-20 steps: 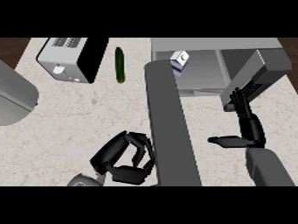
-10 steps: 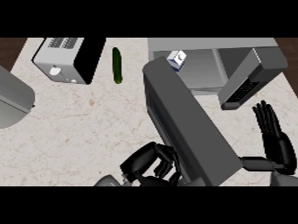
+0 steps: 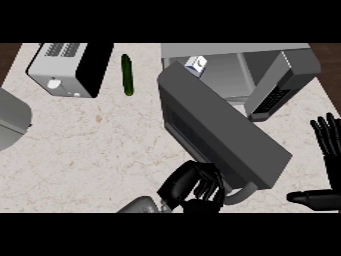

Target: Pick up the milk, place it into the microwave and close the microwave

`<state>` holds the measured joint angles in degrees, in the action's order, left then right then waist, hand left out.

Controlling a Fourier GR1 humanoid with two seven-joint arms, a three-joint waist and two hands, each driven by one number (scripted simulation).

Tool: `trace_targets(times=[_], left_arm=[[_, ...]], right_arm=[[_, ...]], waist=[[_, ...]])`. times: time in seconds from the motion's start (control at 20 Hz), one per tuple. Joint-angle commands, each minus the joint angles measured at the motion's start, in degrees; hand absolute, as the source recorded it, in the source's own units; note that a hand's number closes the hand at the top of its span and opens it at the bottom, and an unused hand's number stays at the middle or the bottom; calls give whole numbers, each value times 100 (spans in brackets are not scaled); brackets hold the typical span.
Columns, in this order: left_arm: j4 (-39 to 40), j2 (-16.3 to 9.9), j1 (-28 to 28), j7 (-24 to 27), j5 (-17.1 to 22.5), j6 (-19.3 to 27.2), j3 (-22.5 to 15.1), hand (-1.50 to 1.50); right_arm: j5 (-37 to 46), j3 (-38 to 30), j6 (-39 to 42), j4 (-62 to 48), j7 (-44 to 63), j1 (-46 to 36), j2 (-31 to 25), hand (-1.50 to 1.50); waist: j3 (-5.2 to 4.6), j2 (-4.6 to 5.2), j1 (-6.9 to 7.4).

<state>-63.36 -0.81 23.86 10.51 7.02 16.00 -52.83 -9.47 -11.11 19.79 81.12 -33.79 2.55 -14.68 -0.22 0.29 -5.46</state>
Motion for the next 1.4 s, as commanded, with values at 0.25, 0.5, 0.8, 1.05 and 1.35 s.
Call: trace_targets(times=[0.25,0.5,0.8,1.05,1.35], left_arm=[[36,77,908,228,1218,1328,-341,150],[231,78,1309,562,1644,1676,-215,150],[617,79,1969,535,2214,1864,115,150],[1025,80,2309,562,2596,2043,316,150],[1075,81,2600,966,3267,2109,957,150]], right_arm=[[-591,18,676,722,515,32,-365,-150],[-747,317,1060,1158,656,1,-440,-150],[-1078,369,1254,1419,996,-116,-583,-150],[-1416,369,1403,1611,1131,-180,-645,-150],[-1745,389,1445,1765,1413,-167,-712,-150]], waist=[[-9,75,-334],[-19,132,-583],[-18,199,-843],[-13,266,-1036],[-43,322,-1172]])
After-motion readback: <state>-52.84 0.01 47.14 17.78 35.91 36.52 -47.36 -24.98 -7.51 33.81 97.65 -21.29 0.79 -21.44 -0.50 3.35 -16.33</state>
